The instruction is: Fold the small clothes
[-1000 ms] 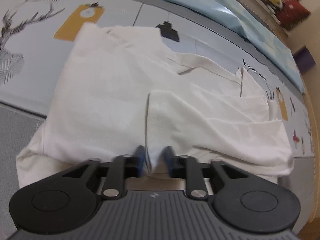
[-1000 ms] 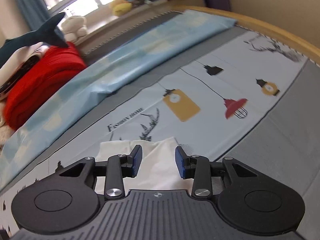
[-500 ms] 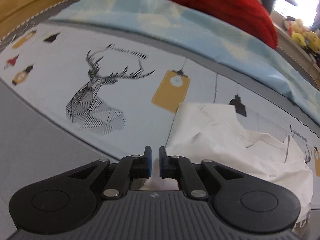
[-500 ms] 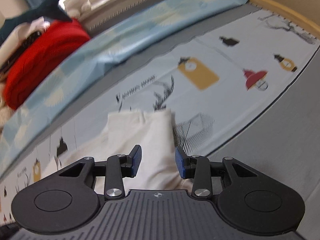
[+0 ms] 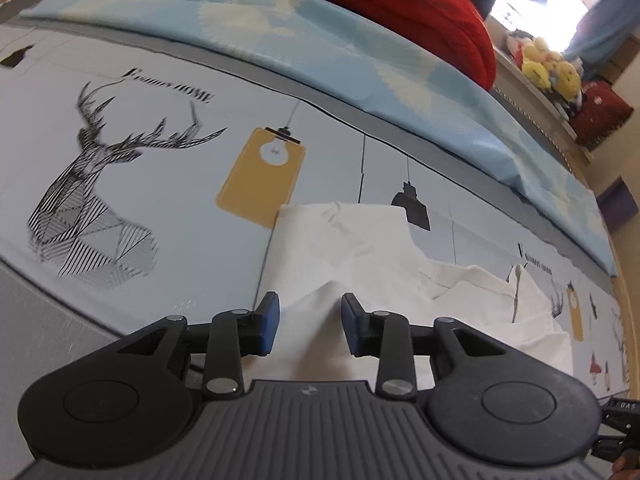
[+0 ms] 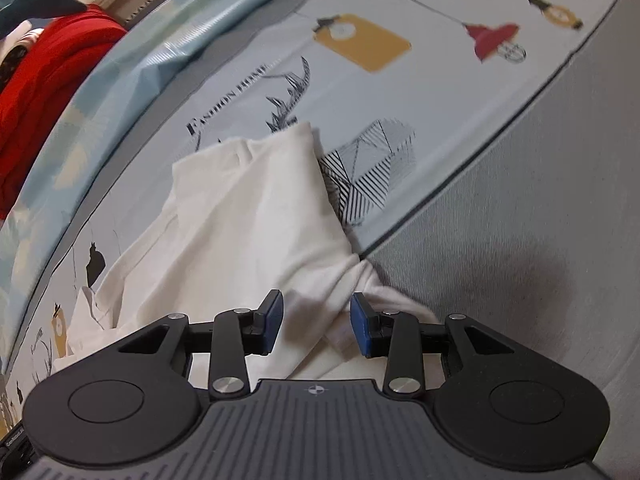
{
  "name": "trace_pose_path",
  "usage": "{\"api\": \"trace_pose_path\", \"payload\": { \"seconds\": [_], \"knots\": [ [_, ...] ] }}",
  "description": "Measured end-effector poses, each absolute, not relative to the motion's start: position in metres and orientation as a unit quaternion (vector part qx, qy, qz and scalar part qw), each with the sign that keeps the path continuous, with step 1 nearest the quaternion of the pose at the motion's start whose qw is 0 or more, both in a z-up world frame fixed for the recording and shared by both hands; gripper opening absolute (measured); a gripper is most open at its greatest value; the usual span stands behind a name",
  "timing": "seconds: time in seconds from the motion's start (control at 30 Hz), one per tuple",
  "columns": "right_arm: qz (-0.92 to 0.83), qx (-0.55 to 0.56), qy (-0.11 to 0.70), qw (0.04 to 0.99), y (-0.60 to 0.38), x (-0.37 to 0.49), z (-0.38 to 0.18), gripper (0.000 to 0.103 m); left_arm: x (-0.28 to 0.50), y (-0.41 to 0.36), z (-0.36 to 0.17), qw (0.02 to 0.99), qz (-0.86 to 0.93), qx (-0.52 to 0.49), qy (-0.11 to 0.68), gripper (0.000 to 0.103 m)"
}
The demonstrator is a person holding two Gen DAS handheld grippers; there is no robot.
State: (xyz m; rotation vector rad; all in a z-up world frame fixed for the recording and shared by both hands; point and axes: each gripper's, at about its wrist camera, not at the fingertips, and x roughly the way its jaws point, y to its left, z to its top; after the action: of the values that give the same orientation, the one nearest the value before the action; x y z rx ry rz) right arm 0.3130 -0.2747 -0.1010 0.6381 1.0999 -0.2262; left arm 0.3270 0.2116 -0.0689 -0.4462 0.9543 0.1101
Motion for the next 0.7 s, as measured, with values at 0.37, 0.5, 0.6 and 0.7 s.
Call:
{"api": "trace_pose_path", "payload": {
  "seconds": [0.37,0.5,0.6,0.7],
  "knots": [
    [-0.155,0.32,0.514,0.78,-0.288,0.309,-0.116,0.001,0.34,0.202,-0.074,0.871,0.037,-0.184,0.454,0.005],
    [-0.192,0.296,0.494,0.795,-0.29,0.306,-0.105,0.0,0.329,0.215,-0.038,0.9,0.067,-0.206,0.379,0.009],
    [-0.192,0.297,0.485,0.8,-0.294,0.306,-0.101,0.0,0.333,0.224,-0.049,0.879,0.14,-0.184,0.416,0.035],
    [-0.188,0.291,0.466,0.814,-0.293,0.303,-0.093,0.003,0.332,0.232,-0.055,0.87,0.136,-0.209,0.426,0.035]
  ]
}}
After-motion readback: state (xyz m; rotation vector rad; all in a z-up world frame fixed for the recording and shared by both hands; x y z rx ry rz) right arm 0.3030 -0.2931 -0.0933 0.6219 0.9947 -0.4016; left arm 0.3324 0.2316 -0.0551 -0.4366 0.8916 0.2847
